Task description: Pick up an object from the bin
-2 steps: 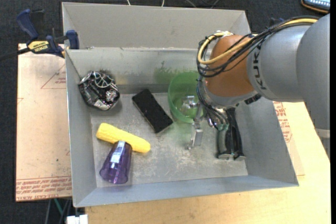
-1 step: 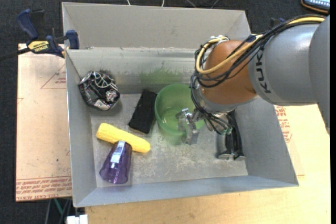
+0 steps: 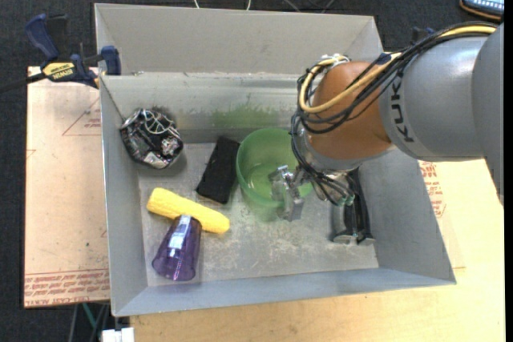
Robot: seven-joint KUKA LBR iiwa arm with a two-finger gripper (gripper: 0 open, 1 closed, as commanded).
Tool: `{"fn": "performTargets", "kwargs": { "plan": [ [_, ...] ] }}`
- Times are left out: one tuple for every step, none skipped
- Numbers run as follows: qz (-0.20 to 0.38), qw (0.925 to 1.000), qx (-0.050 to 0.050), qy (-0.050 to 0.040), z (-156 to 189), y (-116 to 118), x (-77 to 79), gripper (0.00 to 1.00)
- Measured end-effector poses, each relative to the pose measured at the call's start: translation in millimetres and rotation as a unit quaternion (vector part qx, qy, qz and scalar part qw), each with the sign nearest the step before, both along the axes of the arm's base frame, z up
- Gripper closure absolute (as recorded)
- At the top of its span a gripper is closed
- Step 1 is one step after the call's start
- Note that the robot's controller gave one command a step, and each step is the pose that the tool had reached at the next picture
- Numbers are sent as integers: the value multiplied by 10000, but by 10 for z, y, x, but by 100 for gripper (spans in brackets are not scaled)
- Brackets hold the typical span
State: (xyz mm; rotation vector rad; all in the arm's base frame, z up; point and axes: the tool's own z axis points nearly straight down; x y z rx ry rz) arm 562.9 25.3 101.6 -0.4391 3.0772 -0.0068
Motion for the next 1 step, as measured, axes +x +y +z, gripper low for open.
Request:
{"fn": "performTargets", "kwargs": {
  "plan": [
    [112,9999,0,18,1054,55,-28,100]
  ]
}}
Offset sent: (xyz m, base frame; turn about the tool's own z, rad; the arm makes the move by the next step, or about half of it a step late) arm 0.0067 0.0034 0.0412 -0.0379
